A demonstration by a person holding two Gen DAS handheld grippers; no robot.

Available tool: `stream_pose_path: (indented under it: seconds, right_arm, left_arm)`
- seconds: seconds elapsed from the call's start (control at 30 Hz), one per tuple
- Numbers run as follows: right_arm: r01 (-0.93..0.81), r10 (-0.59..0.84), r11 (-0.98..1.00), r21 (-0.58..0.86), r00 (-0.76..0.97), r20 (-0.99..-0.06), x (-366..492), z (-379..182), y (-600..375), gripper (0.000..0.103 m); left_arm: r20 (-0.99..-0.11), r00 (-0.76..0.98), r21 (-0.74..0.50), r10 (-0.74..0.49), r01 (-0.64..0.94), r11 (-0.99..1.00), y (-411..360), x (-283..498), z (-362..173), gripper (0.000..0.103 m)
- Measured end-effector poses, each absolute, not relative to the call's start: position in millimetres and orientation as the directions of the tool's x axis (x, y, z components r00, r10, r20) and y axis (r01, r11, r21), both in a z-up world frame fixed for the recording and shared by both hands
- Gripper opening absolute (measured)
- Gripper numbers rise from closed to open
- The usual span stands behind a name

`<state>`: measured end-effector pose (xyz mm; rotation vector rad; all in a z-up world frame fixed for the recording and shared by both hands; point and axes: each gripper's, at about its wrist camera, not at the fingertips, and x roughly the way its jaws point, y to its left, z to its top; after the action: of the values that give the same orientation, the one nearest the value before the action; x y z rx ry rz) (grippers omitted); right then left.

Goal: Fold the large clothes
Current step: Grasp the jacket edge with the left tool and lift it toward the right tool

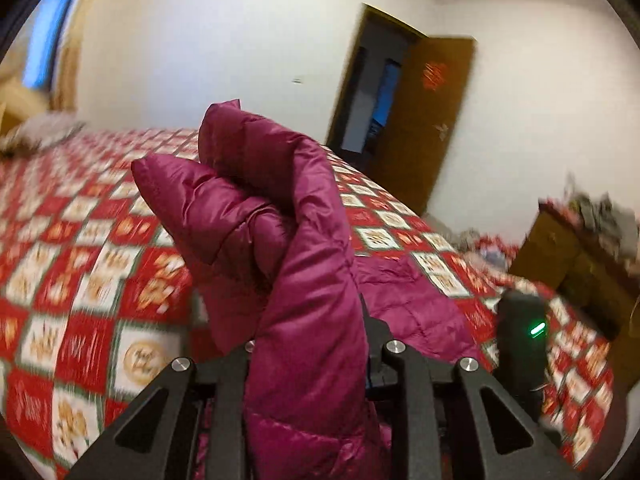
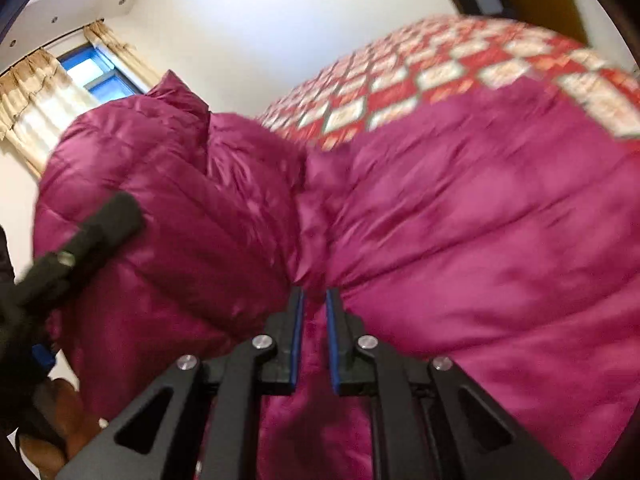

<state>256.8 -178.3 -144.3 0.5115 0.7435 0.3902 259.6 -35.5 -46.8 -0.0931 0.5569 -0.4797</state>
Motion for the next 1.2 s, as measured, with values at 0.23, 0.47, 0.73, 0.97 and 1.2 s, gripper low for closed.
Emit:
stream_pose_path:
  seconds: [0.23, 0.47, 0.73, 0.97, 1.2]
  right_arm:
    - [0.034, 0.322, 0.837, 0.547, 0.777, -0.541, 211.4, -131.7, -276.1, 0.013]
    - [0.174, 0.222, 0.809, 0.561, 0.794, -0.566, 174.1, -146.9, -336.1, 0.013]
    - [0.111, 0.259, 0.800, 0.590, 0.823, -0.506, 177.5, -129.8, -352.2, 0.020]
    - [-0.041, 0.357, 0.855, 0.517, 0.769, -0.530, 233.3, -117.1, -332.0, 0.052]
    - [0.000, 0.339, 0.884, 0.467, 0.689, -0.641, 255.5, -142.0, -330.1, 0.024]
  left_arm:
    - [-0.554, 0.660, -0.085, -0.508, 0.562, 0.823, -116.9, 260.6, -62.5, 0.025]
    - [-0.645, 0.574, -0.008, -0.505, 0.655, 0.755, -178.9, 258.1, -108.6, 0.025]
    - [-0.671, 0.529, 0.007, -0.519, 0.705, 0.709, -202.3, 253.4, -139.1, 0.025]
    - [-0.665, 0.532, 0.015, -0.524, 0.711, 0.703, -193.8, 251.6, -137.4, 0.025]
    - [-0.667, 0.504, 0.007, -0.549, 0.741, 0.672, -186.5, 237.5, -126.8, 0.039]
